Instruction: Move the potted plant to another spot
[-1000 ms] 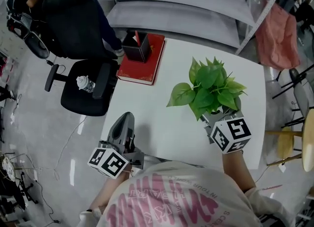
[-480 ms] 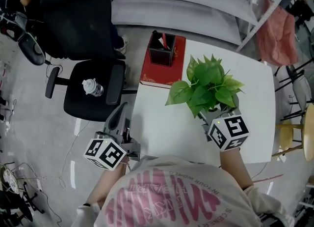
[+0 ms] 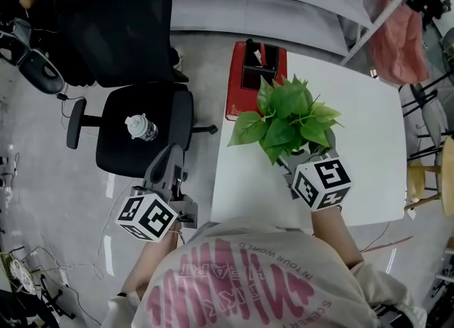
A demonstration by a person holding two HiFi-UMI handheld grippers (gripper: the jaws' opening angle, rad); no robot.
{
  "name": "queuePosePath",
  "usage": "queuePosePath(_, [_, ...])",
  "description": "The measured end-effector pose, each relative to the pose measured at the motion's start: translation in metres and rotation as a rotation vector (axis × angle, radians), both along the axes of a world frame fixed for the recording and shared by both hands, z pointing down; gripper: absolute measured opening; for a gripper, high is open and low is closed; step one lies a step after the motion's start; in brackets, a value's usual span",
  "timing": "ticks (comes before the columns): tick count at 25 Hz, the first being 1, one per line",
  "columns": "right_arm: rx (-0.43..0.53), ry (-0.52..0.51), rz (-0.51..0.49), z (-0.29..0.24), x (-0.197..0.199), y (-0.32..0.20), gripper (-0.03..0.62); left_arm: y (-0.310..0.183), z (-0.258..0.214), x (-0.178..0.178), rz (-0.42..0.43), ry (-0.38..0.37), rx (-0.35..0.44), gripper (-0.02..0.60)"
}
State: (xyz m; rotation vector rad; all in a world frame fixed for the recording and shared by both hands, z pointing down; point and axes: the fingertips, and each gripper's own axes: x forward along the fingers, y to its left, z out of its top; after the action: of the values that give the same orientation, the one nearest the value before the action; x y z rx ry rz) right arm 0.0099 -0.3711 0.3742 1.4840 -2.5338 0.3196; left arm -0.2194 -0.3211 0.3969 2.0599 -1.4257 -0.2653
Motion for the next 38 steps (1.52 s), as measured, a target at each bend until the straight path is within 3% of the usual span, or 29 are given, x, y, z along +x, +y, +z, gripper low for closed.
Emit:
queuePosePath(10, [-0.04,0.006,-0.086,0.017,-0.06,-0.007,0.551,0.001,0.009,-0.037,-0.038,0.028,-0.006,0.025])
queuePosePath(15, [-0.069,-0.003,-0.121,0.03,-0.086,-0.008,0.551,0.005,0.004,-0.05,-0.053,0.099,0.045,0.025])
queuePosePath(18, [-0.086,-0.009,-0.136,0.041,-0.096,-0.007,0.551,0.011,0.01,-0.059,-0.068,0.08,0.034,0.025])
queuePosePath(38, [-0.152,-0.022,-0.198,0.079,-0.103,0.02,0.551,0.059,0.016,-0.072,-0.148,0.051,0.022,0.025])
